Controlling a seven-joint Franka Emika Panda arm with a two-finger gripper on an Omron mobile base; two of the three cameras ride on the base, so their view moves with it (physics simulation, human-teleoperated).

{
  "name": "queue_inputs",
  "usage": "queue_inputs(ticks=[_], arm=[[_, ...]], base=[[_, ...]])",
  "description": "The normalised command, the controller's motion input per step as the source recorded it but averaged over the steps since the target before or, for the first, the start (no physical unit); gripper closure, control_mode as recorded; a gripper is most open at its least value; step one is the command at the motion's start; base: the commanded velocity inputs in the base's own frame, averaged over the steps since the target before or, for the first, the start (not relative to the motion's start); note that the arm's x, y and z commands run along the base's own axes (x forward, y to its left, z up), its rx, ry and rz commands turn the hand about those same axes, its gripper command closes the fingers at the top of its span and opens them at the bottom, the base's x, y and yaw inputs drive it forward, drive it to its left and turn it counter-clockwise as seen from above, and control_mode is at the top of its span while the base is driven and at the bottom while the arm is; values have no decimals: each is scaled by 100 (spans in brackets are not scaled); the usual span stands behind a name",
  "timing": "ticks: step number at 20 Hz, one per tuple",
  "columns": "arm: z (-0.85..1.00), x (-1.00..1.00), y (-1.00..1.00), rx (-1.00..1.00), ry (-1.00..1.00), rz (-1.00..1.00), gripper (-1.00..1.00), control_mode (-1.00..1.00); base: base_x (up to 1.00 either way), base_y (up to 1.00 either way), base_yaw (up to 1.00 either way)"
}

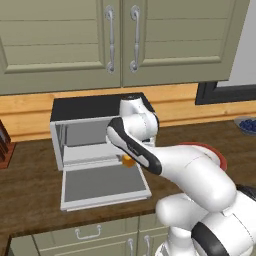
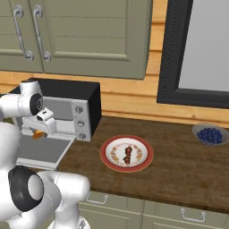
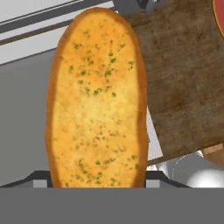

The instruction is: Pick up the kebab skewer and baguette bread, and place them inside the toaster oven. Close the toaster oven door and start by setting the timer.

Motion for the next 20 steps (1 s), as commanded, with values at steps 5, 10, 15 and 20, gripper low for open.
queue_inputs(ticks=[5, 10, 15, 20], arm=[[1, 14, 52, -2, -9, -16, 100, -100], [22, 17, 7, -2, -9, -4, 100, -100], [50, 2, 0, -6, 2, 1, 100, -100], [32, 3, -1, -8, 0, 8, 100, -100]], base=[[0, 0, 0], [0, 0, 0], [0, 0, 0], [0, 0, 0]])
